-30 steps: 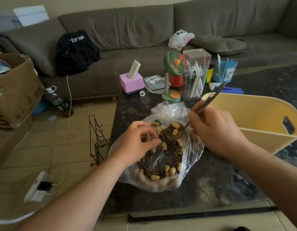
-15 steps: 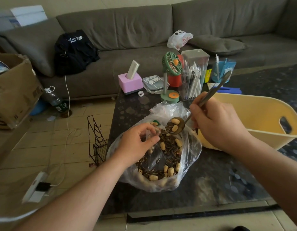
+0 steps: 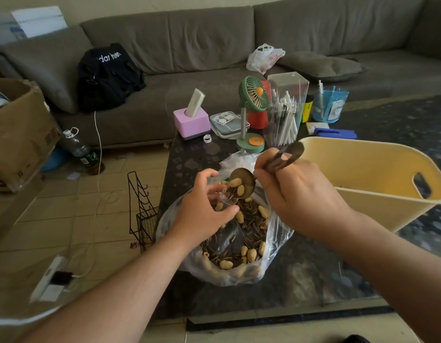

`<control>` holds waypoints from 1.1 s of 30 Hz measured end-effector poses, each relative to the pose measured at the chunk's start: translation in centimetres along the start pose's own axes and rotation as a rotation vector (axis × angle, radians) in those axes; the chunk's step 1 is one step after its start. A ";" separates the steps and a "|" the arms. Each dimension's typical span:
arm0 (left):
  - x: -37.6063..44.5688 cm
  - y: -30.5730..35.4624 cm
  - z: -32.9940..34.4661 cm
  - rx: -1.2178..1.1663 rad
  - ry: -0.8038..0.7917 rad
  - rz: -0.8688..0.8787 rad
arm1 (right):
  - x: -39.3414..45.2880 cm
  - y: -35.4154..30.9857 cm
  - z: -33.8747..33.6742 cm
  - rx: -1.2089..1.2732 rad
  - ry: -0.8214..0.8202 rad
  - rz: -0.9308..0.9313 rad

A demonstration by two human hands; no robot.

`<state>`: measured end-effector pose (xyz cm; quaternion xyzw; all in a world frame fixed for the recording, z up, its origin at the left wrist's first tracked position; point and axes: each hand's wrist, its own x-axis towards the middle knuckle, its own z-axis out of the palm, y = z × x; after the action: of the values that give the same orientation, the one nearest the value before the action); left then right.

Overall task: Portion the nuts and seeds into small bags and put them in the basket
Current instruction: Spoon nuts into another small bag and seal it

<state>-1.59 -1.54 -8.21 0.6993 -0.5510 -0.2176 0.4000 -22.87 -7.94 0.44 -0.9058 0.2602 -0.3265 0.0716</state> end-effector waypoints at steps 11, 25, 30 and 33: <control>0.0 0.1 -0.3 -0.023 -0.002 -0.027 | -0.4 -0.3 0.8 0.017 0.027 -0.043; 0.3 -0.3 -1.7 -0.035 0.004 -0.002 | -1.7 2.2 1.8 0.079 -0.044 -0.027; 0.4 -0.1 -3.0 -0.174 -0.013 -0.038 | -3.8 4.4 3.2 -0.076 -0.310 -0.171; 0.4 0.3 -3.5 -0.278 -0.018 -0.060 | -5.3 4.6 4.2 -0.214 -0.386 -0.249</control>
<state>0.95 -0.84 -5.86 0.6513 -0.4980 -0.3097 0.4815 -25.63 -9.34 -7.16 -0.9789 0.1614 -0.1244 -0.0171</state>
